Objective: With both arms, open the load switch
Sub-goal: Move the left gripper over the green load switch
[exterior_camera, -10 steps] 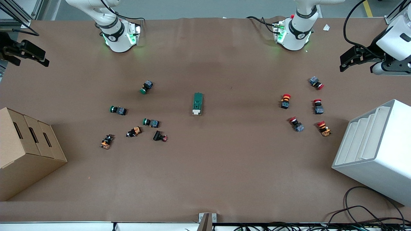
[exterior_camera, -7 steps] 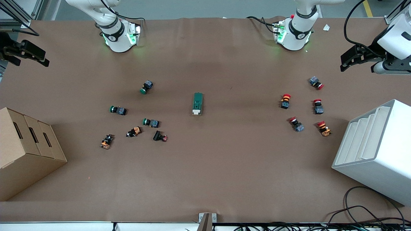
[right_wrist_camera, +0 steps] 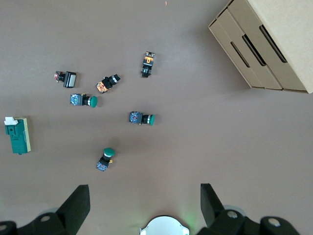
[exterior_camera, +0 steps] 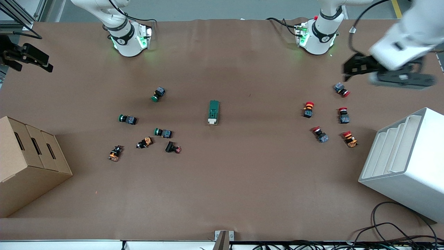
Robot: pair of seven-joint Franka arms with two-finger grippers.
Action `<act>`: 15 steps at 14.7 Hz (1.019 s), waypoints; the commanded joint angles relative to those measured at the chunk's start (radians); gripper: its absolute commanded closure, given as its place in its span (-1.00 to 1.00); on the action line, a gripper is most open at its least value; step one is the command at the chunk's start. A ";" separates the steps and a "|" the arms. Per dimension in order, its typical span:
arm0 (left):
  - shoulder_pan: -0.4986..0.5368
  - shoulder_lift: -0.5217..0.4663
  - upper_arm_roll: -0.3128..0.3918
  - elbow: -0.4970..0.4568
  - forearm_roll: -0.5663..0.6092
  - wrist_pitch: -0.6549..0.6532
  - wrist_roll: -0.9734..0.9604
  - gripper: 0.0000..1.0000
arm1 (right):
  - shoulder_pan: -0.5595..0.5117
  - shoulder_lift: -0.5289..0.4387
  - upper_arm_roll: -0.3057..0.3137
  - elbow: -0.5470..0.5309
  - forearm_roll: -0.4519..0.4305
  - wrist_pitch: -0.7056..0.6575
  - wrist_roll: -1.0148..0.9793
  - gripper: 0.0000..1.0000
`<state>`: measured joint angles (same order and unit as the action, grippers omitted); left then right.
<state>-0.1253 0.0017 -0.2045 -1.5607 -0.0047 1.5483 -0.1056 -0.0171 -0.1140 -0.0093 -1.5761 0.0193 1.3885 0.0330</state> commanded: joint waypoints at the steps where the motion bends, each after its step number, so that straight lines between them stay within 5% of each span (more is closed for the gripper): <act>1: -0.016 0.055 -0.135 0.007 -0.006 0.068 -0.098 -1.00 | -0.006 -0.022 0.002 -0.024 0.007 0.006 -0.001 -1.00; 5: -0.072 0.161 -0.317 0.004 0.024 0.221 -0.527 -1.00 | -0.006 -0.022 0.003 -0.024 0.007 0.009 -0.001 -1.00; 15: -0.510 0.501 -0.320 0.005 0.591 0.467 -1.478 -1.00 | 0.005 -0.021 0.012 -0.022 -0.030 0.009 -0.015 -1.00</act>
<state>-0.5957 0.4328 -0.5247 -1.5787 0.4699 1.9879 -1.4394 -0.0146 -0.1141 0.0000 -1.5764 0.0045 1.3953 0.0273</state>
